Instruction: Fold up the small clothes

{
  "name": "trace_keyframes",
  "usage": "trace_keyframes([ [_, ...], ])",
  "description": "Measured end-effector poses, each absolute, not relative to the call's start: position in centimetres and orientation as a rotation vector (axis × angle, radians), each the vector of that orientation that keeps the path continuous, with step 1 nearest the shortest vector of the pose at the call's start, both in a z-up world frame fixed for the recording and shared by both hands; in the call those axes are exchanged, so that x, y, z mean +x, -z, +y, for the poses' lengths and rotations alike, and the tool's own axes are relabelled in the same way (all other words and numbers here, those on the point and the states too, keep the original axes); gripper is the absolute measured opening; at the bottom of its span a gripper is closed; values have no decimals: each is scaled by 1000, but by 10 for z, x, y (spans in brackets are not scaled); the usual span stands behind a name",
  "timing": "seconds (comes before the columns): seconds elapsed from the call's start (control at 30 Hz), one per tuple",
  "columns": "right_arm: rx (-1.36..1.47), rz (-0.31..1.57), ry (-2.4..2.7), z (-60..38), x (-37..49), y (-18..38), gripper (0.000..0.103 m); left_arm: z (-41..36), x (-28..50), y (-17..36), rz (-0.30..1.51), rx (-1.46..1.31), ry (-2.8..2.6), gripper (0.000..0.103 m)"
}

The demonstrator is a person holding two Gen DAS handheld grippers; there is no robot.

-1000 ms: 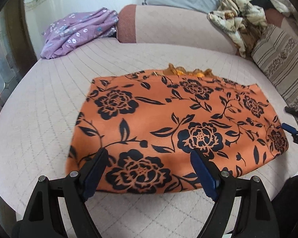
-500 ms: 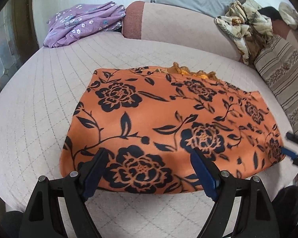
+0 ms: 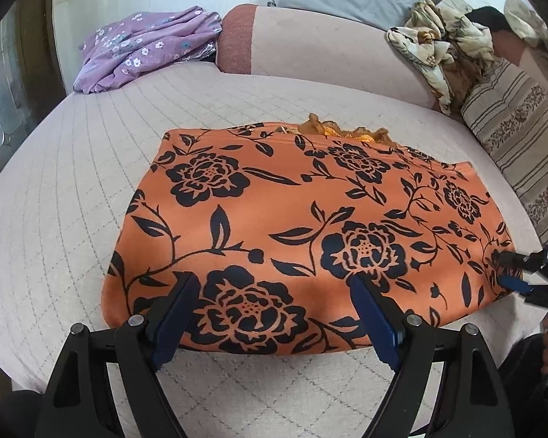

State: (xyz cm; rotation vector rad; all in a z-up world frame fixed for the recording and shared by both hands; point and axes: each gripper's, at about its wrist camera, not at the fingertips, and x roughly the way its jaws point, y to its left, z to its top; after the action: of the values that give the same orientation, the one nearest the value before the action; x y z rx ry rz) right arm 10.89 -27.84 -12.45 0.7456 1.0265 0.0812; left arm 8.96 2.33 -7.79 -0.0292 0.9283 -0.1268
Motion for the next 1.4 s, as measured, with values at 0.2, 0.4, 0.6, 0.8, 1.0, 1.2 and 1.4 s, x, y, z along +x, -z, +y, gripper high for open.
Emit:
trace_keyframes([
  [0.2,759,940,-90,-287,93,104,74,30,92,75,917,-48,108,85],
  [0.4,947,906,-161,-280,57,116,74,30,90,65,892,-4,72,85],
  [0.6,1002,940,-119,-277,57,137,74,18,96,63,903,1,56,85],
  [0.8,1076,902,-49,-301,63,139,74,-2,103,68,935,41,62,85],
  [1.0,1073,891,-36,-311,65,137,74,-8,102,66,935,45,64,85],
  [1.2,1064,882,-20,-314,65,136,74,-5,103,66,946,36,54,85],
  [1.4,1059,880,-10,-317,67,136,74,-3,103,67,955,33,51,85],
])
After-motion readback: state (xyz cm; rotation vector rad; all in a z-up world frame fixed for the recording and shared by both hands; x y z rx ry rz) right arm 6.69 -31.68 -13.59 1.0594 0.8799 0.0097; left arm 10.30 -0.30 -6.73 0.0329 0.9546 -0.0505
